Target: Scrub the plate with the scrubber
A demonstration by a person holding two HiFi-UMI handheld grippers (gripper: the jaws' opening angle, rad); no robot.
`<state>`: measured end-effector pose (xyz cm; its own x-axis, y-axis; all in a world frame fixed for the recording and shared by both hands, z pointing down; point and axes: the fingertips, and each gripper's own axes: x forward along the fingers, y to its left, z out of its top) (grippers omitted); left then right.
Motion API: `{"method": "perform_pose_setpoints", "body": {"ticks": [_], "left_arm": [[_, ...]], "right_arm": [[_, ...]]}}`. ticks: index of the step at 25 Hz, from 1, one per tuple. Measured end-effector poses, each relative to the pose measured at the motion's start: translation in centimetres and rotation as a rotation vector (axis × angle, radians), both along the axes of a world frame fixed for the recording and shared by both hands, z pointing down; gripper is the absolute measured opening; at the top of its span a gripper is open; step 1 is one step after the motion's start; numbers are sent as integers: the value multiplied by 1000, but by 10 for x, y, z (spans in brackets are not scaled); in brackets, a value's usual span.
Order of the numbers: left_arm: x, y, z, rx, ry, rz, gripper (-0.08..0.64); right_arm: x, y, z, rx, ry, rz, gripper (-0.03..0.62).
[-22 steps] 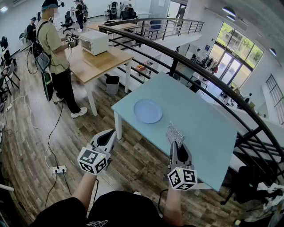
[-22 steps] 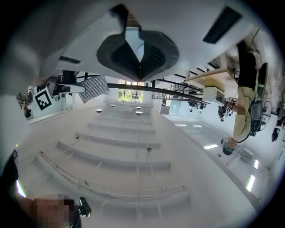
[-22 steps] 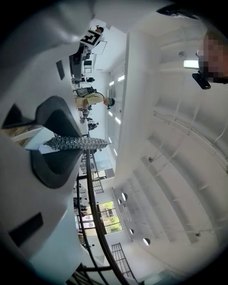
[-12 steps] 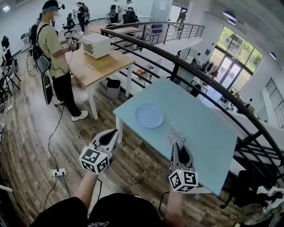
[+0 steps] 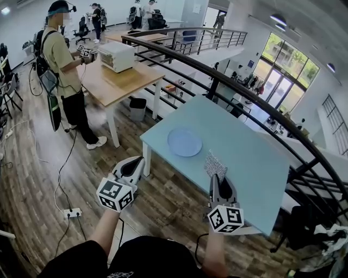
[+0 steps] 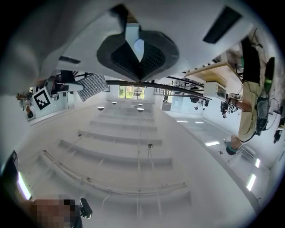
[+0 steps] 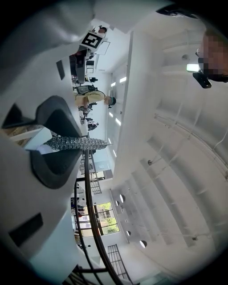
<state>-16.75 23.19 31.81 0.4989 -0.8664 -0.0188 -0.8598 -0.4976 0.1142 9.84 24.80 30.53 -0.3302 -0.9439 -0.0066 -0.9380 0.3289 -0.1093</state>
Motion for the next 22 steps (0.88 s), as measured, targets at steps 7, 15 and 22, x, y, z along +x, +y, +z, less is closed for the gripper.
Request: {"method": "perform_pose_setpoints", "body": {"ticks": [7,15,22], "left_arm": [[-23,11,12,-13,-16,24,8],[-43,29,26,-39,-6,30,8],[-48,27,33,-38,-5,13,8]], "right_arm": [[-29,16,11,-25,-27,-10,81],[-44,33,21,-56,-31,-1,81],[-52,24,25,-48,-4,-13,81]]}}
